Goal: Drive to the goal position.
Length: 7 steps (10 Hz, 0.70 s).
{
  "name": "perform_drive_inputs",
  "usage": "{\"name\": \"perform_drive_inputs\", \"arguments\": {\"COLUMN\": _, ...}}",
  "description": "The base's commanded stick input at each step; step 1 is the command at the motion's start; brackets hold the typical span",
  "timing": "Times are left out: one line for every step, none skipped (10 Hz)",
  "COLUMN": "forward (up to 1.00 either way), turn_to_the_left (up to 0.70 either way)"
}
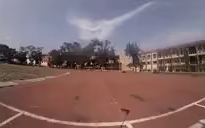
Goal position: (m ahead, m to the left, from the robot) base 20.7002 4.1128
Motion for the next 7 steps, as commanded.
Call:
{"name": "perform_drive_inputs", "arguments": {"forward": 0.7, "turn_to_the_left": 0.0}}
{"name": "perform_drive_inputs", "arguments": {"forward": 0.7, "turn_to_the_left": 0.0}}
{"name": "perform_drive_inputs", "arguments": {"forward": 0.7, "turn_to_the_left": 0.0}}
{"name": "perform_drive_inputs", "arguments": {"forward": 0.7, "turn_to_the_left": 0.0}}
{"name": "perform_drive_inputs", "arguments": {"forward": 0.7, "turn_to_the_left": 0.0}}
{"name": "perform_drive_inputs", "arguments": {"forward": 0.7, "turn_to_the_left": 0.0}}
{"name": "perform_drive_inputs", "arguments": {"forward": 0.7, "turn_to_the_left": 0.0}}
